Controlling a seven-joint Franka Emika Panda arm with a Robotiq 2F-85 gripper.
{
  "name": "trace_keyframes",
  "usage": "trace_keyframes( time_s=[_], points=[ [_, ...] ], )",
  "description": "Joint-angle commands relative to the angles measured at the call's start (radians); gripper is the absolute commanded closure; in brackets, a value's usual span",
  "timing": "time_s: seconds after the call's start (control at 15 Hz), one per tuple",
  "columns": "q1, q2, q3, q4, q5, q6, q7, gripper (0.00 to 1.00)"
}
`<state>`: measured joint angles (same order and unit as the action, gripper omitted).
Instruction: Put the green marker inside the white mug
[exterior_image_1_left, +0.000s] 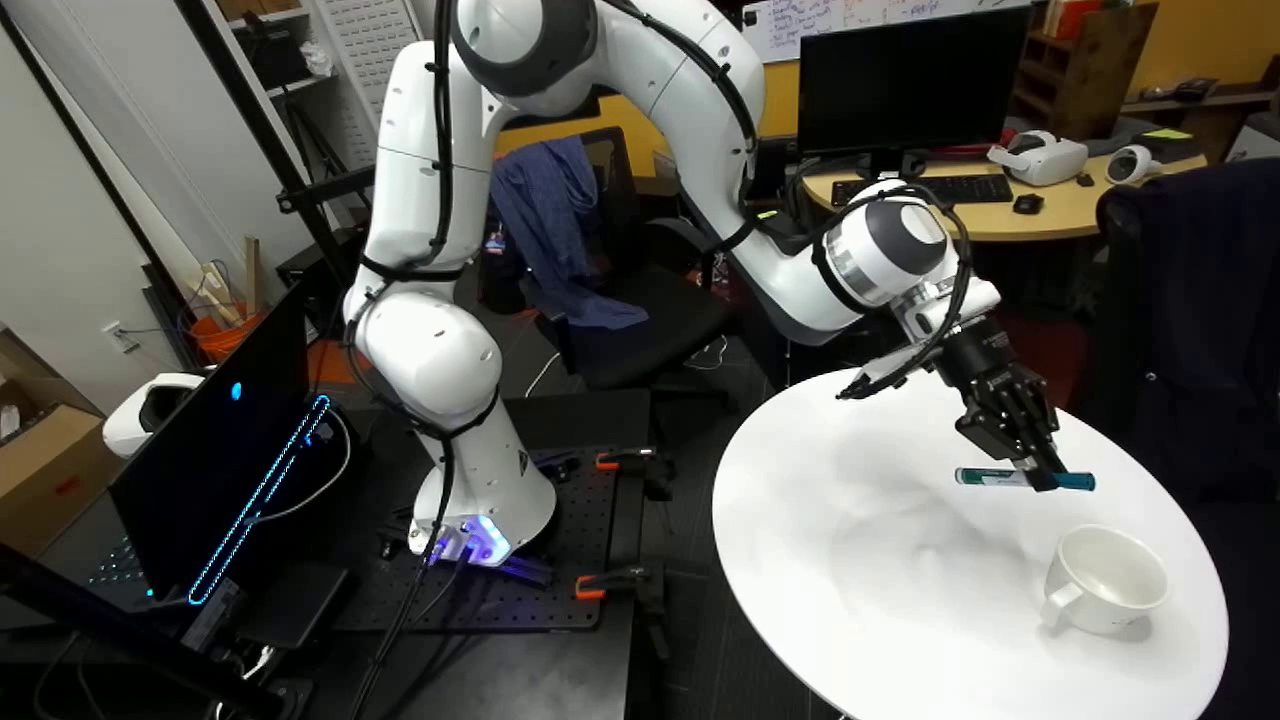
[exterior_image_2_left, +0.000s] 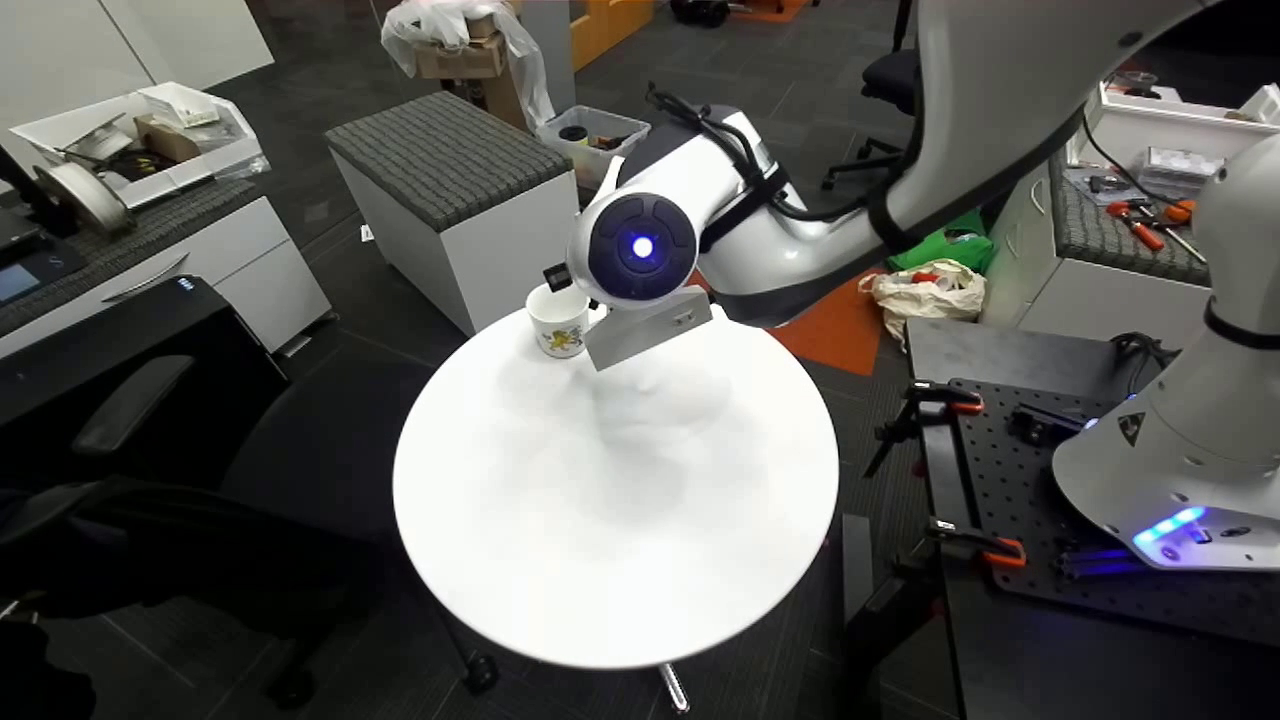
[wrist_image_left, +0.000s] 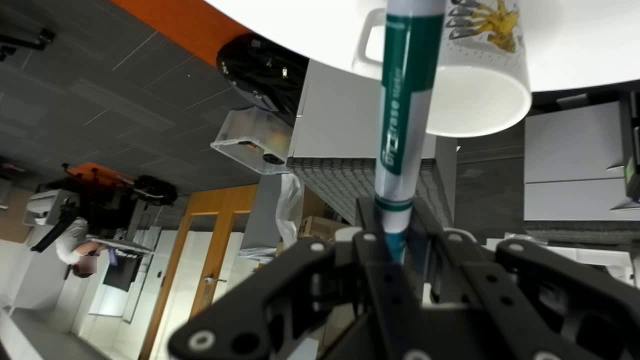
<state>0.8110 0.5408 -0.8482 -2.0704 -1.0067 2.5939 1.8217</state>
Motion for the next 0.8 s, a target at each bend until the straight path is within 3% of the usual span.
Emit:
trace_keyframes(
  time_s=[0.0, 0.47, 0.73],
  points=[
    [-0.101, -0.049, 0.118, 0.050, -0.111, -0.178, 0.124, 0.95],
    [-0.461, -0.011, 0.528, 0.215, -0.235, -0.522, 0.245, 0.95],
    [-0.587, 0.045, 0.669, 0.302, -0.261, -0.627, 0.244, 0.95]
  ],
)
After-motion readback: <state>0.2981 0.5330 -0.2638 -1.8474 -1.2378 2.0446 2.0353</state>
